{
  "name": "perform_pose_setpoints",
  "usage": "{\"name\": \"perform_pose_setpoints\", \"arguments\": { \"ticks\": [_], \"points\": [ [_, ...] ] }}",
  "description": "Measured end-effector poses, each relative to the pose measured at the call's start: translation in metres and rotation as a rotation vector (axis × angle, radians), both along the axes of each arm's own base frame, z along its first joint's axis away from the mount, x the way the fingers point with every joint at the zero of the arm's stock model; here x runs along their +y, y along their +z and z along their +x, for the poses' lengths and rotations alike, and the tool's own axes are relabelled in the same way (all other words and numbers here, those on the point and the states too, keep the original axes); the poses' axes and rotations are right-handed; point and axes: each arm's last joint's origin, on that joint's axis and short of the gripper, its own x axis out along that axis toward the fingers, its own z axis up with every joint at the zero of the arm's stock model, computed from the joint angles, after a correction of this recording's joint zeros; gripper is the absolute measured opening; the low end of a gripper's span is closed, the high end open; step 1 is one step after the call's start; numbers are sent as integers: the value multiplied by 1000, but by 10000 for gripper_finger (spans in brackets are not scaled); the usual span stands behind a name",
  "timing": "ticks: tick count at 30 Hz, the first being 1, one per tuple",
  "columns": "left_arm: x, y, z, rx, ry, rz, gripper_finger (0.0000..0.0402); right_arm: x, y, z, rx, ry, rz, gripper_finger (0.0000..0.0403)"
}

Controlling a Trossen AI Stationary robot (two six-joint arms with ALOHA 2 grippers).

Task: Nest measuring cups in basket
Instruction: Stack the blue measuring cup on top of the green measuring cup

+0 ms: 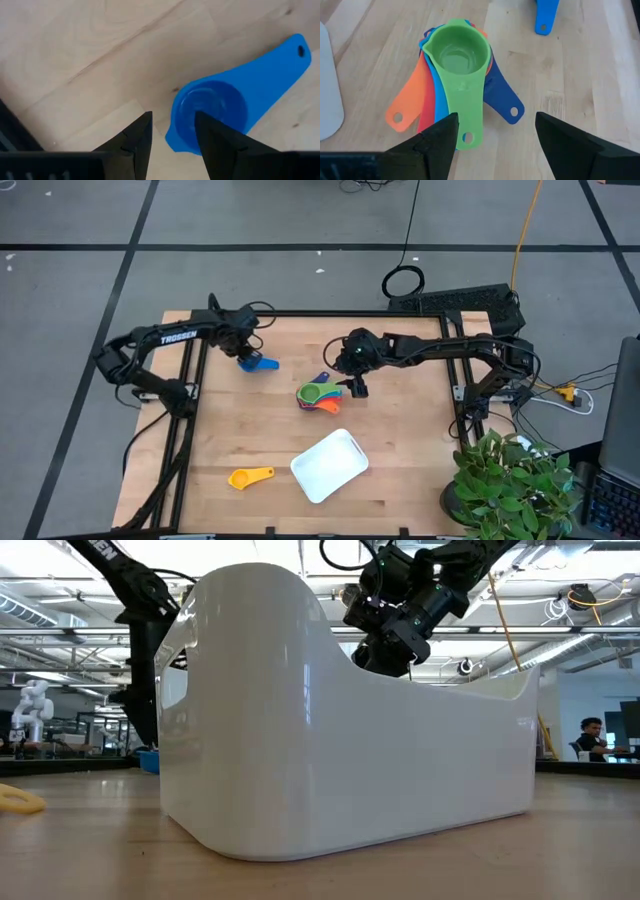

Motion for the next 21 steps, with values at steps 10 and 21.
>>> {"name": "perform_pose_setpoints", "arguments": {
  "ticks": [10,21],
  "points": [
    [4,-16,5,47,-30,-42,149,0,0,0,-1,1,-1,258],
    [7,-24,9,39,-39,-66,48,-7,0,-2,1,-17,-2,252]
  ]
}}
